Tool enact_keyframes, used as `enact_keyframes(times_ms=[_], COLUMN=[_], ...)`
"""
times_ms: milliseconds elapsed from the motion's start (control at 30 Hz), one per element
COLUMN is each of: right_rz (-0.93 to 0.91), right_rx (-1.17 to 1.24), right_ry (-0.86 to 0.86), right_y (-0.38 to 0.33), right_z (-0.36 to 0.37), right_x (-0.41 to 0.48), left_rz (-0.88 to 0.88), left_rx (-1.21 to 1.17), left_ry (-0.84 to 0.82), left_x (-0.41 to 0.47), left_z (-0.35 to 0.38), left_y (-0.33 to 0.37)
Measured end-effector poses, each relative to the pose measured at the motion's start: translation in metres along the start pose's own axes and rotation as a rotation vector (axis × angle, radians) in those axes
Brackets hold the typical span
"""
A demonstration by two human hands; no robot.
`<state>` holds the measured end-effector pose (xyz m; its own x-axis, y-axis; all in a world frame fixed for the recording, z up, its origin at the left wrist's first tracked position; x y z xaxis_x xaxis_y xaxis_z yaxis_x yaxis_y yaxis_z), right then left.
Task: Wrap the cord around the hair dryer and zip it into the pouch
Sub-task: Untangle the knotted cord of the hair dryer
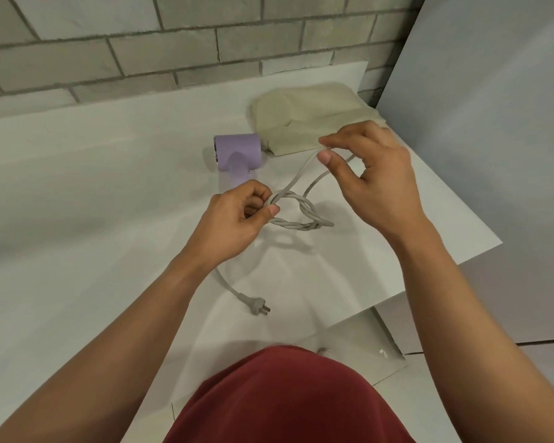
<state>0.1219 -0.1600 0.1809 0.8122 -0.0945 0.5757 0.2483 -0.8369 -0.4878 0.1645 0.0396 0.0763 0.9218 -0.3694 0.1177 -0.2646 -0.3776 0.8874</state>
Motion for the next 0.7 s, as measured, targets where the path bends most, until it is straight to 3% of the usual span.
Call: enact_keyframes(times_ms=[133,233,467,700], right_rz=[-0.336,-0.465,-0.497,-0.334], right_rx=[-0.205,-0.291,-0.380,-0.102], right_ry=[-0.047,-0.181,-0.138,-0.031], right_y=[-0.038,-0.049,-0.042,-0.035], right_z=[0.012,0.041,0.045,0.011], right_x=[-0.013,-0.026,-0.020,-0.005], left_rz=[-0.039,-0.036,-0.036,0.018], left_rx=[0.004,-0.014,-0.038,-0.078], left_ry=[0.015,0.021,-0.001,0.029], left_x=[0.001,0.004,0.002,0.004], left_z=[-0.003,-0.004,-0.004,-0.008], left_y=[-0.004,0.000,0.002,0.005])
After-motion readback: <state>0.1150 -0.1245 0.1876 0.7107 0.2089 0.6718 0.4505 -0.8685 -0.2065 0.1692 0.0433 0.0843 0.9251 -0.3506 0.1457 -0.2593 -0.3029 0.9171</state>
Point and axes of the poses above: each hand's wrist, its own x-axis towards the middle knuckle, its own z-axis out of the palm, y = z × x, the point moved 9 cm from there along x, towards the middle knuckle, and after that the axes turned 4 degrees about z, right-handed, at the moved point
